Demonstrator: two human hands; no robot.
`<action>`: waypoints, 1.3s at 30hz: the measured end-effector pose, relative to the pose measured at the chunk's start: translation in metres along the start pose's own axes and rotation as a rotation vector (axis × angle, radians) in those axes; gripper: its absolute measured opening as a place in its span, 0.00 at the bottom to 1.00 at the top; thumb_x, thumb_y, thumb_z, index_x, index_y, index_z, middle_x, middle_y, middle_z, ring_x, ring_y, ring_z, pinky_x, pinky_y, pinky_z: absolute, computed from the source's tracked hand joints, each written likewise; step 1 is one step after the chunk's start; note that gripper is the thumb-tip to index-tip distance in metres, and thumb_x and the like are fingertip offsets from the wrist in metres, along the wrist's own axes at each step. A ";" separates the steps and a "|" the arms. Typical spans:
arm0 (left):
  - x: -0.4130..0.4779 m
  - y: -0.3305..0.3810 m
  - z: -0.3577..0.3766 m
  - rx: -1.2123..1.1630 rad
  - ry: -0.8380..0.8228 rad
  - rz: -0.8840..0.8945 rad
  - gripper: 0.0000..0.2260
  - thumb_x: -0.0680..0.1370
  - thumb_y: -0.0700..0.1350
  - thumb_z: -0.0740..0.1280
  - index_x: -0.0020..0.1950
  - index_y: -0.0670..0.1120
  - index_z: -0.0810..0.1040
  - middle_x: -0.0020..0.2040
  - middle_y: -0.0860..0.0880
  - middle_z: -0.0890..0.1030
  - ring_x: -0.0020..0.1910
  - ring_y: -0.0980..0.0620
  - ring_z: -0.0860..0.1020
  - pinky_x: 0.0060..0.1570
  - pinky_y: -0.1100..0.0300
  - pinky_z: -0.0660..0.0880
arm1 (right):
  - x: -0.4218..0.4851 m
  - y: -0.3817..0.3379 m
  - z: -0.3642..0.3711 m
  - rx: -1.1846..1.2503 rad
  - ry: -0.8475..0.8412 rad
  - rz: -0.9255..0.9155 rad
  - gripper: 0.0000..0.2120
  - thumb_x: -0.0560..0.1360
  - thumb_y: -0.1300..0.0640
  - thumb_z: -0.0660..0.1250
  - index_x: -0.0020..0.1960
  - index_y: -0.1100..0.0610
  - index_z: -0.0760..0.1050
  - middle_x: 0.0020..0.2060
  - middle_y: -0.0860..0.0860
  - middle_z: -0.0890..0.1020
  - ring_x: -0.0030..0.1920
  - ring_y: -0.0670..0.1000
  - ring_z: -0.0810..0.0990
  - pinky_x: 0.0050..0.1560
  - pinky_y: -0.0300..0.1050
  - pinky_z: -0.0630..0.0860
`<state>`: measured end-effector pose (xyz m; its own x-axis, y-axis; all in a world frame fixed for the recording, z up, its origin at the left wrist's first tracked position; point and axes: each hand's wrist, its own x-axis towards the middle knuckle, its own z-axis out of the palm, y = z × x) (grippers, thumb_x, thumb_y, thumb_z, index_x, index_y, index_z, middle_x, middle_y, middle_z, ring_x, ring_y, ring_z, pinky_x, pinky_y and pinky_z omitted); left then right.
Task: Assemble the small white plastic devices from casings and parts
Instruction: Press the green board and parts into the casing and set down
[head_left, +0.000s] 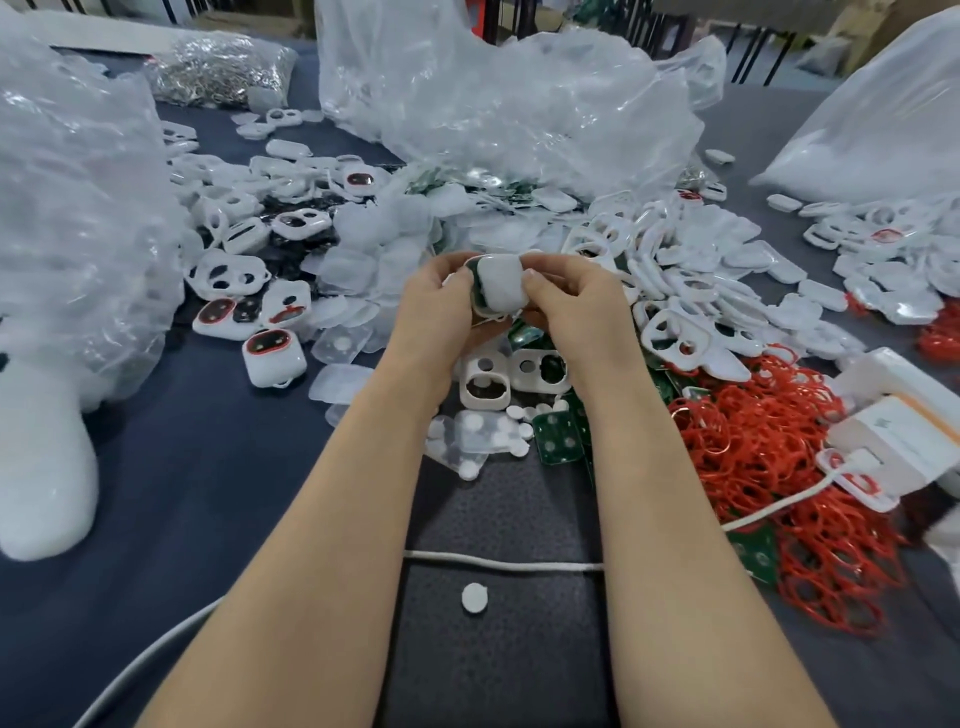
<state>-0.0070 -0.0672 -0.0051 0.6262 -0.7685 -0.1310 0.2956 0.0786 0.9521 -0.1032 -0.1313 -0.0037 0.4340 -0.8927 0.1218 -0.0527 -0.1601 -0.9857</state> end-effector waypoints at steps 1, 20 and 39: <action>0.000 0.000 0.000 -0.003 -0.003 0.002 0.10 0.82 0.37 0.55 0.49 0.46 0.74 0.49 0.44 0.78 0.45 0.47 0.79 0.36 0.60 0.80 | -0.001 0.000 0.001 -0.042 0.006 -0.016 0.06 0.77 0.64 0.64 0.51 0.55 0.77 0.44 0.52 0.81 0.46 0.49 0.81 0.43 0.36 0.79; -0.005 -0.002 -0.005 0.090 -0.188 0.113 0.12 0.80 0.34 0.61 0.57 0.49 0.75 0.48 0.46 0.81 0.49 0.48 0.81 0.50 0.58 0.81 | -0.002 -0.001 -0.002 0.091 -0.093 0.085 0.10 0.77 0.64 0.64 0.46 0.49 0.78 0.39 0.51 0.81 0.34 0.45 0.78 0.36 0.38 0.74; -0.009 0.002 -0.006 0.122 -0.260 0.143 0.12 0.79 0.33 0.63 0.55 0.49 0.78 0.43 0.45 0.82 0.43 0.49 0.82 0.49 0.56 0.81 | -0.003 -0.002 0.008 0.077 0.085 0.055 0.08 0.79 0.55 0.65 0.41 0.52 0.76 0.37 0.50 0.78 0.37 0.48 0.75 0.37 0.41 0.71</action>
<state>-0.0083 -0.0562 -0.0031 0.4449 -0.8931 0.0669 0.1191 0.1330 0.9839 -0.0967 -0.1252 -0.0030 0.3547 -0.9321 0.0736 -0.0038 -0.0801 -0.9968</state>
